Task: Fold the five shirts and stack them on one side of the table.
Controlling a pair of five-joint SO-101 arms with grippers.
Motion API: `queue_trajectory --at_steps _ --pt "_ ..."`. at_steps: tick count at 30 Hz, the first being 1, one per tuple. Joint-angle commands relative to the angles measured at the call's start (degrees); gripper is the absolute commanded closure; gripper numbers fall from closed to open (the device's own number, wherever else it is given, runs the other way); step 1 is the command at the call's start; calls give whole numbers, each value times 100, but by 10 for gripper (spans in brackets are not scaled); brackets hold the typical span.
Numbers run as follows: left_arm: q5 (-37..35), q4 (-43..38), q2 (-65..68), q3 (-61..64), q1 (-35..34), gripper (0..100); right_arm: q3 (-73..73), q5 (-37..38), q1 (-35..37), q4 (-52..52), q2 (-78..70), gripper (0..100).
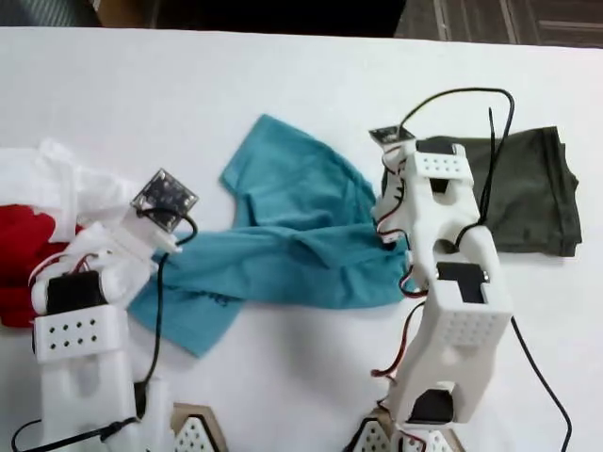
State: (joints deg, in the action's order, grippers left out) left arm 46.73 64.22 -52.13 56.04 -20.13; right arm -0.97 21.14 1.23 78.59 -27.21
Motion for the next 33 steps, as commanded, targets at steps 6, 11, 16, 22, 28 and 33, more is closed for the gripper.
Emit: queue_trajectory --at_steps 6,11,16,22,28,33 --pt "44 -9 -70 -31 -35 974 -211 -53 -40 -13 40 964" --pt "44 -9 -70 -31 -35 974 -229 -53 -40 4 101 978" --pt "0 18 -79 -171 -9 974 -615 -9 -40 488 813 978" --pt "-62 484 -185 -1411 9 974 -1714 369 57 1033 2176 979" --pt "-176 1556 -396 -2862 527 974 -2549 501 620 1068 3266 979" --pt "-176 2048 -782 -3890 712 974 -3182 501 655 1042 4013 979"
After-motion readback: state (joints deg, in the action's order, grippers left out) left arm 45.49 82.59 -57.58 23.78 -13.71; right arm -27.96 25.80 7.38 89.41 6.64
